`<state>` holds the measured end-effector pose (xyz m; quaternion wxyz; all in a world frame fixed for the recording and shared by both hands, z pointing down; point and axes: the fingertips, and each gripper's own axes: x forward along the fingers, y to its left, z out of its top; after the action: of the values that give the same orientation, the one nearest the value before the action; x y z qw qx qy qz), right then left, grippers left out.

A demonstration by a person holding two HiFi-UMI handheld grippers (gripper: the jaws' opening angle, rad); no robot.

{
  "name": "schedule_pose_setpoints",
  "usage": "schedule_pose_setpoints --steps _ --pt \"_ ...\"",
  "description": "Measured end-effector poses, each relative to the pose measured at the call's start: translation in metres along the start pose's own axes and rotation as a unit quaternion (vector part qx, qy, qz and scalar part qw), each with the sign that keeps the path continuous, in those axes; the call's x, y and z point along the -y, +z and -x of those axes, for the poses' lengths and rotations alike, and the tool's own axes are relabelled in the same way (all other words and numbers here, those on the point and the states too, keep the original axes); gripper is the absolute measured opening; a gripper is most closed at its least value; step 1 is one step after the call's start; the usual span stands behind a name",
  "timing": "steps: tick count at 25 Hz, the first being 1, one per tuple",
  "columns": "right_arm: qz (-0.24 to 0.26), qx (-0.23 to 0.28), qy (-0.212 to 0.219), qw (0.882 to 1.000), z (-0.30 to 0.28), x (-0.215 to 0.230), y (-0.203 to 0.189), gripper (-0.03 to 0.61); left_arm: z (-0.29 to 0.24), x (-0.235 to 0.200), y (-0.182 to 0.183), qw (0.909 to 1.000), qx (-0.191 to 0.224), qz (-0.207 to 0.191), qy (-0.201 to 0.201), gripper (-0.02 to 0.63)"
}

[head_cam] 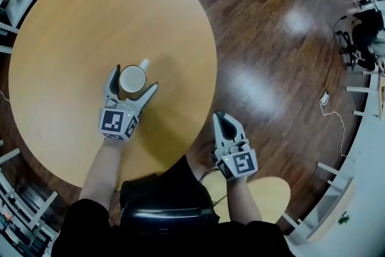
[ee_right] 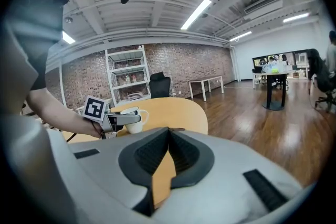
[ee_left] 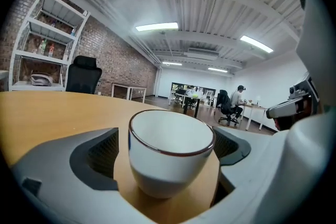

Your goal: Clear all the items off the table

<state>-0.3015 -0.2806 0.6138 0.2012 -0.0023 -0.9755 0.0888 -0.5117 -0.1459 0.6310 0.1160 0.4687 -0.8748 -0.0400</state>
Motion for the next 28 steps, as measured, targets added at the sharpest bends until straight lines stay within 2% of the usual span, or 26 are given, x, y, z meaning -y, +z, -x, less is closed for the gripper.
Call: schedule_pose_setpoints --steps 5,11,19,24,28 --pt "-0.002 -0.002 -0.001 1.000 -0.006 0.000 -0.003 0.005 -0.009 -0.002 -0.003 1.0000 0.008 0.000 0.004 0.537" --pt "0.003 -0.006 -0.009 1.000 -0.001 0.004 -0.003 0.005 -0.012 0.004 -0.003 0.9998 0.003 -0.019 -0.011 0.431" --pt "0.013 0.003 -0.023 1.000 0.011 0.003 0.006 0.005 0.010 0.007 -0.001 0.9988 -0.010 -0.028 -0.040 0.417" --pt "0.028 0.020 -0.008 0.999 0.003 -0.020 0.018 0.005 0.038 -0.003 0.022 0.9984 0.010 -0.032 -0.045 0.416" --pt "0.042 0.044 0.008 0.998 -0.003 -0.051 0.037 0.005 0.071 -0.024 0.043 0.9990 0.028 -0.021 -0.028 0.416"
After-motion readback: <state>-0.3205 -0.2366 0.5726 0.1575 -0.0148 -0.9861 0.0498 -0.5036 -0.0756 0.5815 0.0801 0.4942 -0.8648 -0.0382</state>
